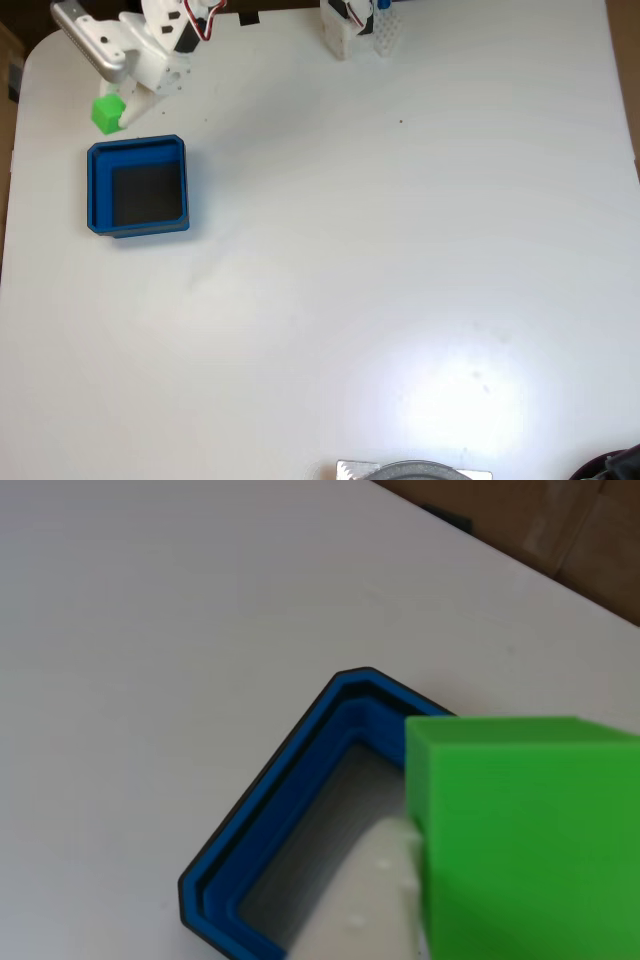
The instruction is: Pick up green cube and drop it in the blue box
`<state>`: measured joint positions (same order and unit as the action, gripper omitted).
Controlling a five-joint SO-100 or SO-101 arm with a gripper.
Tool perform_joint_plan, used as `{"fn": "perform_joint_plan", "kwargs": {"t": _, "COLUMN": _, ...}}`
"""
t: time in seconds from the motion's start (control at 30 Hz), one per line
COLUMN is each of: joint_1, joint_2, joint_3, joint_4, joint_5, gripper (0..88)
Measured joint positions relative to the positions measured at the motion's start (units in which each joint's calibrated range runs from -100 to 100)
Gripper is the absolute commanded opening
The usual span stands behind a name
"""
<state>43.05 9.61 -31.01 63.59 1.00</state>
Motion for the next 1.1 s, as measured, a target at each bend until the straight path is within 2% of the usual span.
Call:
{"fn": "perform_joint_plan", "kwargs": {"t": 0.33, "joint_1": 0.0, "joint_2": 0.67, "joint_3": 0.27, "joint_4": 0.0, "joint_5": 0.0, "gripper": 1.4}}
{"fn": "perform_joint_plan", "kwargs": {"t": 1.1, "joint_1": 0.0, "joint_2": 17.79, "joint_3": 0.36, "joint_4": 0.0, "joint_5": 0.05, "gripper": 1.4}}
